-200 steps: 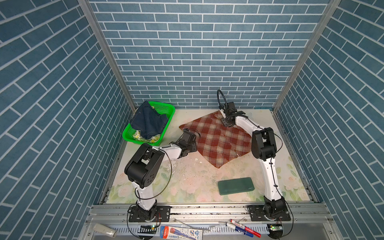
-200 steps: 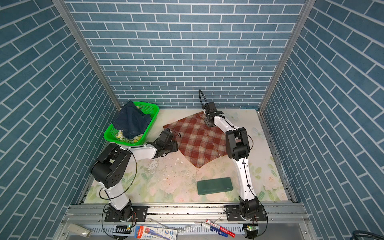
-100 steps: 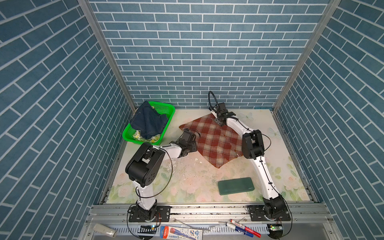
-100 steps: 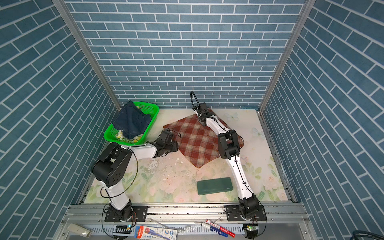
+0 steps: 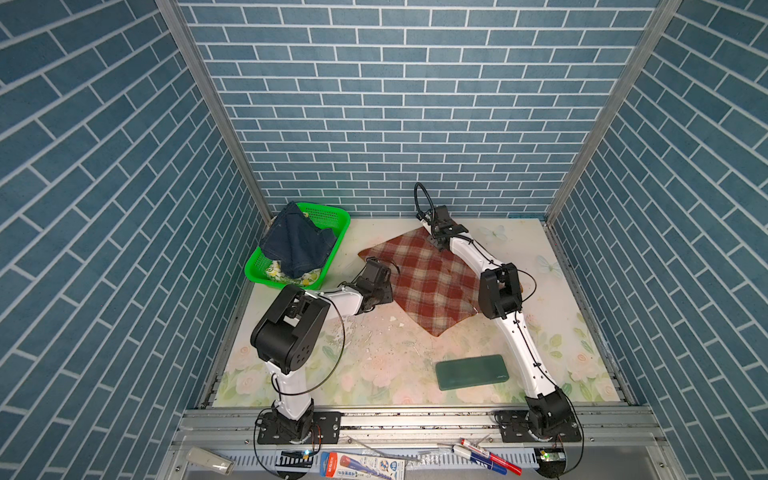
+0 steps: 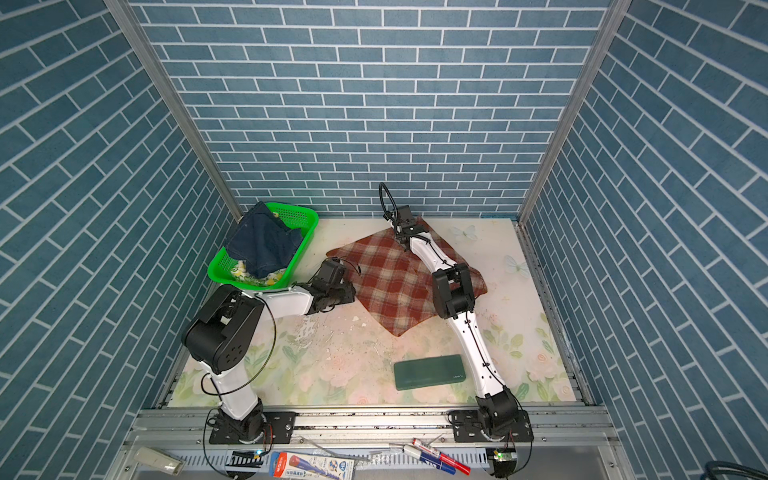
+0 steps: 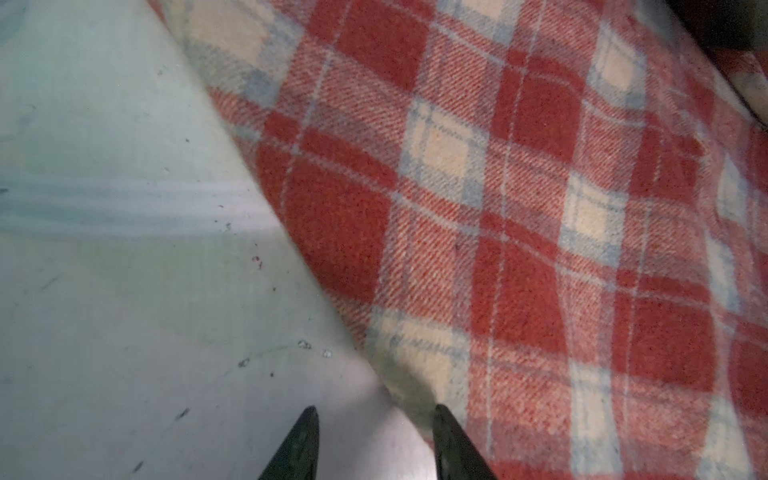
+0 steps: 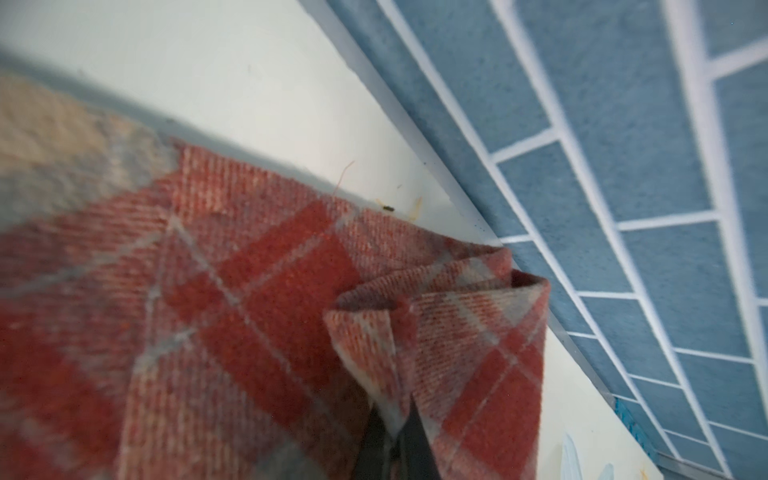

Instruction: Fold and stack the skirts

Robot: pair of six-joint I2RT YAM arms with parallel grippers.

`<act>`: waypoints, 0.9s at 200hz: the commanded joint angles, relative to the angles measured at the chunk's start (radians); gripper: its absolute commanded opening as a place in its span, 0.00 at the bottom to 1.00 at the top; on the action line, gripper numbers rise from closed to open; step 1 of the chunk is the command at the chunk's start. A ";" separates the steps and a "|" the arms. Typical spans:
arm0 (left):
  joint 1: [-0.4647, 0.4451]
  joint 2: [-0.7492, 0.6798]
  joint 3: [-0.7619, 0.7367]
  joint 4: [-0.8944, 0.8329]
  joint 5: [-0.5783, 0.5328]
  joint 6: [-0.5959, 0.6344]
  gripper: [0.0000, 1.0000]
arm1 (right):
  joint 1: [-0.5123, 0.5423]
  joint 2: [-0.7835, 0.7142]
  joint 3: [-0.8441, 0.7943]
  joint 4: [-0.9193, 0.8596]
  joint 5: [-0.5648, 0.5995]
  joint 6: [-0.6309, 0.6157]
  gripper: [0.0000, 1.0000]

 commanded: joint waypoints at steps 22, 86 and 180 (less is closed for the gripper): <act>0.031 -0.019 -0.037 0.002 -0.009 -0.013 0.41 | 0.041 -0.206 -0.057 -0.015 -0.022 0.133 0.00; 0.065 -0.114 -0.111 0.045 -0.005 -0.024 0.36 | 0.139 -0.313 -0.077 -0.147 -0.026 0.293 0.00; 0.080 -0.235 -0.245 0.119 -0.006 -0.063 0.35 | 0.304 -0.191 0.116 -0.276 -0.068 0.576 0.00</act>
